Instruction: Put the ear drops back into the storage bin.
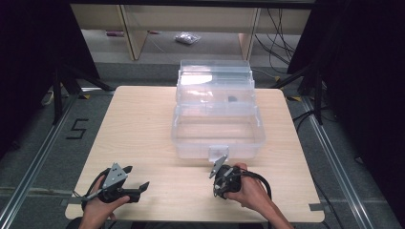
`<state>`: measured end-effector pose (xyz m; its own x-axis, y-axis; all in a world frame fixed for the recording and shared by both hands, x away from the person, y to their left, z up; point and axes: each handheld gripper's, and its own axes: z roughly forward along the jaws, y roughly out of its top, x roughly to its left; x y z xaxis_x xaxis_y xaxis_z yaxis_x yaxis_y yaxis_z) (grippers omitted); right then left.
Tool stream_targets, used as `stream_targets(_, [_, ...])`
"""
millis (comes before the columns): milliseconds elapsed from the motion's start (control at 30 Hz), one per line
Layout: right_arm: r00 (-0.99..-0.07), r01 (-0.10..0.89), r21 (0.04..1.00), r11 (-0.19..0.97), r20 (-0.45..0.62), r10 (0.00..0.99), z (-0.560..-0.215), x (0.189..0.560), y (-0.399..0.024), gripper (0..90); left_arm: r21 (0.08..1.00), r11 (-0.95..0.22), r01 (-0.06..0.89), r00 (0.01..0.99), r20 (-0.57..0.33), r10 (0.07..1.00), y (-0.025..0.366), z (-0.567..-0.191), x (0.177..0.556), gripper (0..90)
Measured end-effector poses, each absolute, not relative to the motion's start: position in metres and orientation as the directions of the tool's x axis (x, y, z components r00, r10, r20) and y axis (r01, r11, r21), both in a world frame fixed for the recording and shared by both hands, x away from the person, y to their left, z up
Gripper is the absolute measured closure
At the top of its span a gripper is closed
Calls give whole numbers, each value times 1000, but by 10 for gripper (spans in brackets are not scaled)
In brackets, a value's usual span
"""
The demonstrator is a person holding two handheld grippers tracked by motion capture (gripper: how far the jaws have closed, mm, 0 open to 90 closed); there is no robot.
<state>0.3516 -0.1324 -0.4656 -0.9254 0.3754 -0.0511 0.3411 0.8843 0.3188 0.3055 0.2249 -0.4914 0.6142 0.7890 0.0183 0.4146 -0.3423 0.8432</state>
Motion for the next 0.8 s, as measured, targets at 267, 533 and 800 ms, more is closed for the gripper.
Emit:
stream_targets(267, [-933,333,314,889,-28,359,-463,353,-131,599,843,-339,418,613,14,790,225,-491,305,154])
stream_targets(533, [-934,324,364,873,-26,357,-448,357,-135,599,841,-343,419,612,17,790,225,-491,305,154])
stream_targets(800, [-933,324,371,870,-27,358,-433,366,-144,599,846,-335,415,614,11,789,225,-492,305,154])
